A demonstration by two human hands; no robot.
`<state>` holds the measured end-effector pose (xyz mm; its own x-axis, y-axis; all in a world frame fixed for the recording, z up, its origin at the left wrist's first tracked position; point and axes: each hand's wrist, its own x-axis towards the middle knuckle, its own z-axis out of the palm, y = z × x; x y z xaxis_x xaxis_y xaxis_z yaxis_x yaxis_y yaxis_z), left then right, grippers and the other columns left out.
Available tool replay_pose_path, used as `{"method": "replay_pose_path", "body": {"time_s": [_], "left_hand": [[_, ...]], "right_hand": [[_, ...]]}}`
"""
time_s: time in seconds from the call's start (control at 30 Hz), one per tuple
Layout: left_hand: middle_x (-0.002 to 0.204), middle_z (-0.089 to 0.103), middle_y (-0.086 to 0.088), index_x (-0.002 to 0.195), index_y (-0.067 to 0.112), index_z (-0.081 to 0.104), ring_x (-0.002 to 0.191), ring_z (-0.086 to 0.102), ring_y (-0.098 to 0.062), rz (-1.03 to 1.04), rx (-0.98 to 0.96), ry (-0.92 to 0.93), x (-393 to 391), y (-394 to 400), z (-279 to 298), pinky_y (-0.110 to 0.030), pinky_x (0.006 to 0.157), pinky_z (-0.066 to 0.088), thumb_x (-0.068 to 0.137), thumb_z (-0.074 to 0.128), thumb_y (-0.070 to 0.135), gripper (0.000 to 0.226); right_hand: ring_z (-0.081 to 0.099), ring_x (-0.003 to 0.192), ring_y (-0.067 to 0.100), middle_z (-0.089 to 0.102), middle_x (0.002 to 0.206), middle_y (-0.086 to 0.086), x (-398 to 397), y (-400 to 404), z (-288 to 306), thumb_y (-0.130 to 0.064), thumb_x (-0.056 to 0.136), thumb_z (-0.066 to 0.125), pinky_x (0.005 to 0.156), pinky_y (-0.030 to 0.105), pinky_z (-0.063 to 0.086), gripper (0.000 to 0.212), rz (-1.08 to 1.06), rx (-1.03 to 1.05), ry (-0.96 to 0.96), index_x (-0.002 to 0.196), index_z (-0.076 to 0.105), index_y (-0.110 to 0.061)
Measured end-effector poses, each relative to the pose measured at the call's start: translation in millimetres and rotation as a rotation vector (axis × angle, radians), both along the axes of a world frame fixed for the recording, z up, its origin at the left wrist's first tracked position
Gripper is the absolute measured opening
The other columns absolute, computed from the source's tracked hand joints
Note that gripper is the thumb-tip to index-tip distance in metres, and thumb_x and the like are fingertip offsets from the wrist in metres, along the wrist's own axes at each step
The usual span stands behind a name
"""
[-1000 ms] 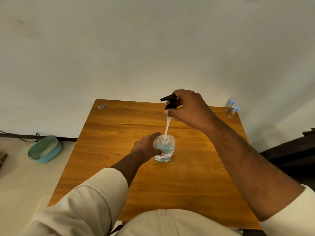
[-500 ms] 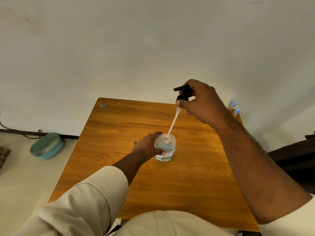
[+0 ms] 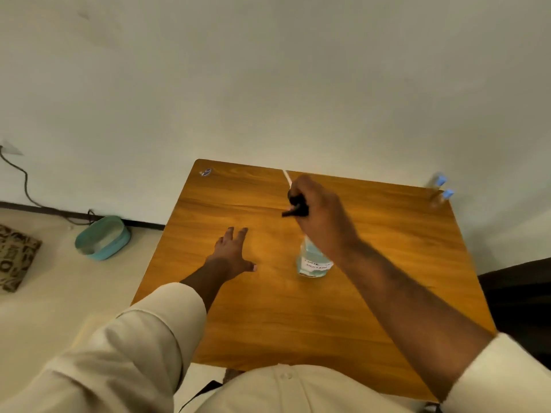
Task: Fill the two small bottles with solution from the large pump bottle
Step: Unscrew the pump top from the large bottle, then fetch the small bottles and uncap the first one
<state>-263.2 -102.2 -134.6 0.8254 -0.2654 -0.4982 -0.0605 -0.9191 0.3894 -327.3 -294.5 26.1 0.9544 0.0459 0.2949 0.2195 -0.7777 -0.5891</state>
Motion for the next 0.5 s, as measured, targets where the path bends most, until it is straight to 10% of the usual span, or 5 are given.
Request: {"method": "replay_pose_path", "body": {"time_s": [0.27, 0.5], "left_hand": [[0.162, -0.014, -0.003, 0.153, 0.034, 0.002, 0.148, 0.003, -0.039, -0.002, 0.202, 0.107, 17.0, 80.1, -31.9, -0.065, 0.108, 0.031, 0.075, 0.081, 0.036, 0.111], [0.146, 0.022, -0.008, 0.144, 0.028, 0.025, 0.132, 0.028, -0.037, -0.069, 0.141, 0.127, 24.2, 96.7, -63.7, -0.057, 0.096, 0.046, 0.081, 0.067, 0.022, 0.076]], "right_hand": [[0.053, 0.109, 0.035, 0.045, 0.133, 0.015, 21.8, 78.4, -171.6, -0.005, 0.091, 0.05, 0.068, 0.04, 0.05, 0.03, 0.102, -0.307, 0.307, 0.12, 0.048, -0.01], [0.034, 0.128, 0.033, 0.029, 0.143, 0.016, 15.2, 112.1, -236.1, -0.006, 0.093, 0.046, 0.092, 0.043, 0.049, 0.038, 0.167, -0.395, 0.482, 0.128, 0.041, -0.019]]}}
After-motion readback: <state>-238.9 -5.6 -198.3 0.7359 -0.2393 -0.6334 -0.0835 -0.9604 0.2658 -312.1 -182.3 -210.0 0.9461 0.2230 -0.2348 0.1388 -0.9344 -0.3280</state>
